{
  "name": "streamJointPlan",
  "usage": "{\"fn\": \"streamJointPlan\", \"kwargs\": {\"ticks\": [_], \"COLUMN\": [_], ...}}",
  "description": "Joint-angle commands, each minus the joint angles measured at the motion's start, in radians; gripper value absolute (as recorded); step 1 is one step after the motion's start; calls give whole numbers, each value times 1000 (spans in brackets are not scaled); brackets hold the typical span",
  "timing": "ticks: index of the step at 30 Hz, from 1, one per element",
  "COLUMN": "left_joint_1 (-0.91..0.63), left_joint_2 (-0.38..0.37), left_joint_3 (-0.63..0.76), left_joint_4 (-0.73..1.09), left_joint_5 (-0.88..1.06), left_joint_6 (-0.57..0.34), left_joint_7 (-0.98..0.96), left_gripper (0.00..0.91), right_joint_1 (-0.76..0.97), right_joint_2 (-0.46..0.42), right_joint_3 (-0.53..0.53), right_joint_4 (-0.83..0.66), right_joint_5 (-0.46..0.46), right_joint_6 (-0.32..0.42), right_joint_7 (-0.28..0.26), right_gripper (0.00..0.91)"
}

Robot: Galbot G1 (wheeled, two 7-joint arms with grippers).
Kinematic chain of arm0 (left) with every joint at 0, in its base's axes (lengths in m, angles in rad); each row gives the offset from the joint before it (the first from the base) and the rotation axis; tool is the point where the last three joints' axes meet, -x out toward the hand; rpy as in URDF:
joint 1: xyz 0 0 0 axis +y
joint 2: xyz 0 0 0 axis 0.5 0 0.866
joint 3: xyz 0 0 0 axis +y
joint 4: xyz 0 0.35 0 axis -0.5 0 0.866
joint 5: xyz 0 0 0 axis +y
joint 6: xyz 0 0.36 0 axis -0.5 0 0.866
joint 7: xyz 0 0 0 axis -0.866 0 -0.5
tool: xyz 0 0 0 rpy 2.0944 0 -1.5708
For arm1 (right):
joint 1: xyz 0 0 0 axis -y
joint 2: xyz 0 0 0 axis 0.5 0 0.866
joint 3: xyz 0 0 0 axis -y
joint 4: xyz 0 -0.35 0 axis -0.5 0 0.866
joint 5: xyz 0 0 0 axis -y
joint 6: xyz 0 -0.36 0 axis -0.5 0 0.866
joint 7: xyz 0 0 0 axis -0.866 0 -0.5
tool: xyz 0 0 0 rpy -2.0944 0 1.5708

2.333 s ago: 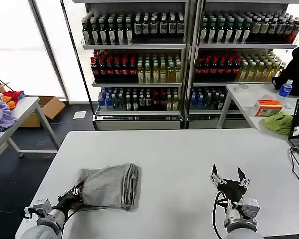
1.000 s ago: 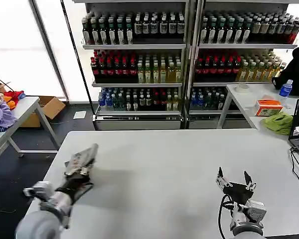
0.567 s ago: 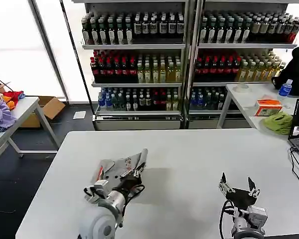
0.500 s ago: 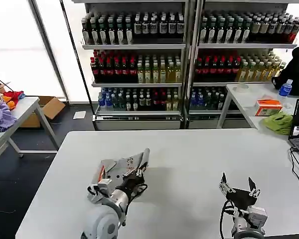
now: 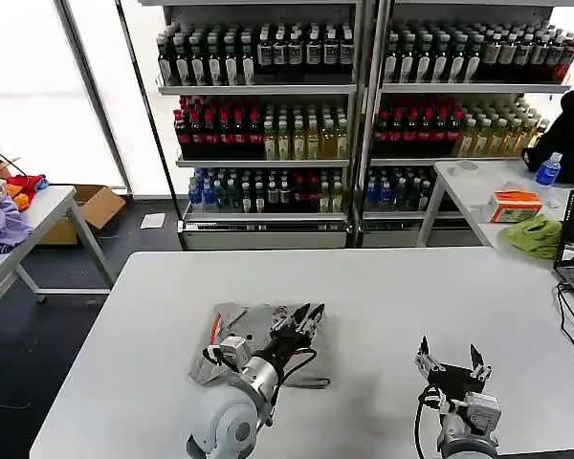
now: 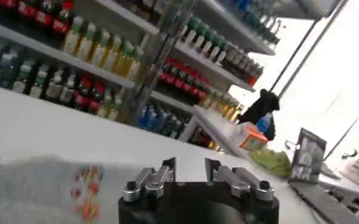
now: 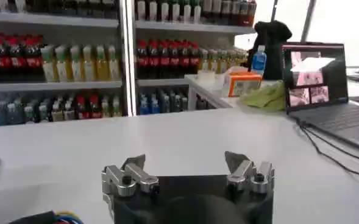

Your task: Fold and organize the clothes.

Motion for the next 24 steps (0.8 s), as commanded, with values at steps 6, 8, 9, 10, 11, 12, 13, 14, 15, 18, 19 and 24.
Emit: {"fn": "streamJointPlan", "kwargs": {"ticks": [6, 8, 9, 10, 11, 12, 13, 14, 15, 18, 19, 24], "left_joint_1": [17, 30, 38, 44, 56, 64, 73, 84, 97, 129, 135, 194], "left_joint_2": [128, 158, 171, 180, 192, 200, 205, 208, 210, 214, 215, 215], "left_joint_3": [-172, -221, -249, -266, -291, -310, -324, -341, -353, -393, -402, -451], "left_joint_4": [-45, -58, -68, -72, -81, -85, -91, -97, -104, -113, -114, -138], "left_joint_5": [148, 148, 143, 142, 141, 139, 135, 128, 123, 121, 121, 122], "left_joint_6": [83, 105, 118, 123, 130, 136, 139, 141, 144, 147, 148, 147], "left_joint_7": [-38, -43, -44, -44, -48, -51, -55, -57, -59, -63, -63, -62], "left_gripper": [907, 907, 907, 907, 907, 907, 907, 907, 907, 907, 907, 907], "right_joint_1": [264, 319, 358, 367, 389, 422, 440, 459, 488, 548, 558, 617], "right_joint_2": [-97, -105, -109, -109, -107, -108, -109, -109, -108, -95, -90, -27], "right_joint_3": [-93, -122, -152, -165, -186, -220, -241, -263, -289, -333, -343, -390], "right_joint_4": [-142, -174, -196, -201, -210, -223, -234, -244, -270, -331, -346, -437], "right_joint_5": [538, 606, 658, 674, 695, 701, 699, 702, 704, 695, 694, 650], "right_joint_6": [-99, -111, -113, -113, -114, -114, -114, -115, -115, -115, -115, -113], "right_joint_7": [35, 25, 15, 20, 25, 24, 21, 18, 11, -4, -5, -26], "right_gripper": [907, 907, 907, 907, 897, 846, 826, 816, 816, 907, 907, 907]}}
